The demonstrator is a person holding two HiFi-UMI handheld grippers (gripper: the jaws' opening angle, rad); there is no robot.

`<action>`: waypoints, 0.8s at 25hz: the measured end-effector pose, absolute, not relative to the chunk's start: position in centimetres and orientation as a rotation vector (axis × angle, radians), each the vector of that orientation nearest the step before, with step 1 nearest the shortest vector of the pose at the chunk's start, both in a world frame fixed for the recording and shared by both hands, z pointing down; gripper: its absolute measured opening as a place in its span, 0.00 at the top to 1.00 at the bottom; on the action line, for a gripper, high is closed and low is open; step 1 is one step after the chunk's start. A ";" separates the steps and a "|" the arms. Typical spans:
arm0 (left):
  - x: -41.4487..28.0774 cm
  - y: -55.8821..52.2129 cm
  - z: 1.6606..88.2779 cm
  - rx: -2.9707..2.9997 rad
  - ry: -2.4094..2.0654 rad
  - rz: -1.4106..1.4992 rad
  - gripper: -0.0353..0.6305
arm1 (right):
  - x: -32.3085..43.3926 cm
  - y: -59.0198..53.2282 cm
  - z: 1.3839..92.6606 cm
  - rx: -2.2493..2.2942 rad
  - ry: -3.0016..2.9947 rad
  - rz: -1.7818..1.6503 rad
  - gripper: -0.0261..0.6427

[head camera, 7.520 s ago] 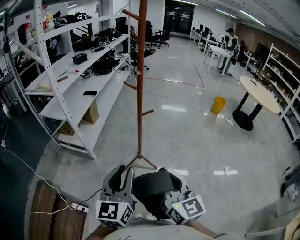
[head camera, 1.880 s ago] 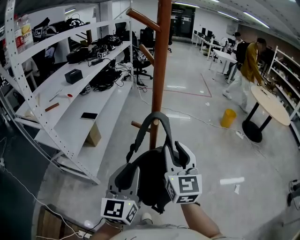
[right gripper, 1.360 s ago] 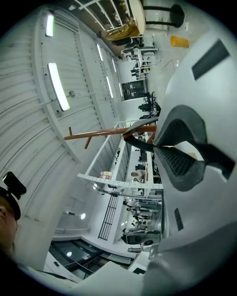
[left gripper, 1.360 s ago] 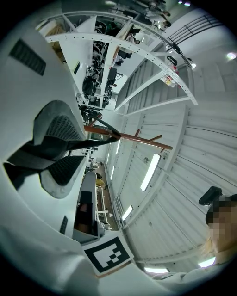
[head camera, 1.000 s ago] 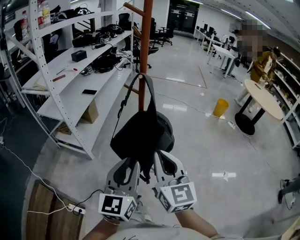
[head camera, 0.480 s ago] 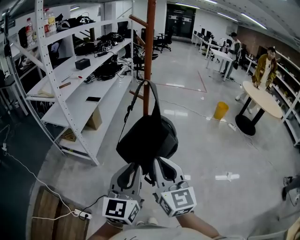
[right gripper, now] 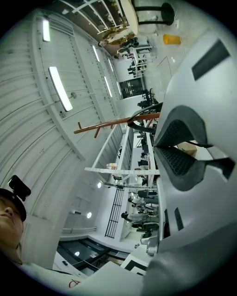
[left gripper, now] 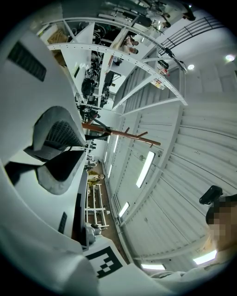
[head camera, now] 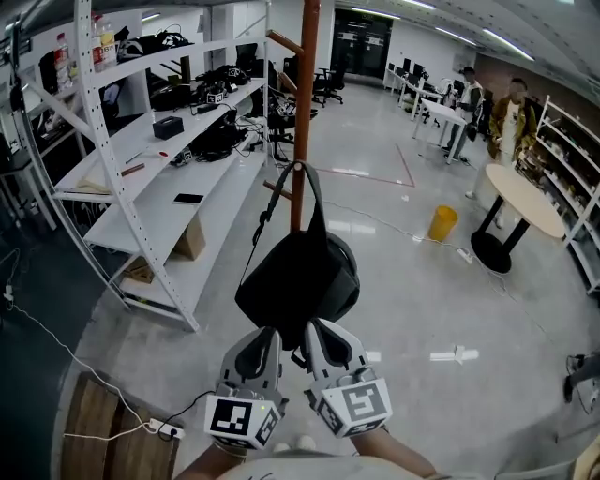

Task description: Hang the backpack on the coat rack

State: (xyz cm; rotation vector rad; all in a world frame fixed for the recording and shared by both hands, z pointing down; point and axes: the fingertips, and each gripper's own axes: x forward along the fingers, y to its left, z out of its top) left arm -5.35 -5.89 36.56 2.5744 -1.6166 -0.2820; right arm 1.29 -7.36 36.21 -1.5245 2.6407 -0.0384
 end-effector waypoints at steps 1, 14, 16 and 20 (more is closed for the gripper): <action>-5.3 -5.8 36.5 2.576 -1.616 -0.285 0.88 | 1.3 -7.3 36.2 -1.523 2.639 -0.037 0.93; -4.9 -4.7 36.8 2.588 -1.605 -0.271 0.91 | 0.8 -6.1 36.4 -1.502 2.653 -0.031 0.93; -4.9 -4.7 36.7 2.587 -1.606 -0.274 0.91 | 0.8 -6.0 36.5 -1.504 2.656 -0.034 0.93; -4.7 -4.3 36.5 2.593 -1.595 -0.268 0.91 | 0.8 -5.7 36.6 -1.500 2.666 -0.030 0.93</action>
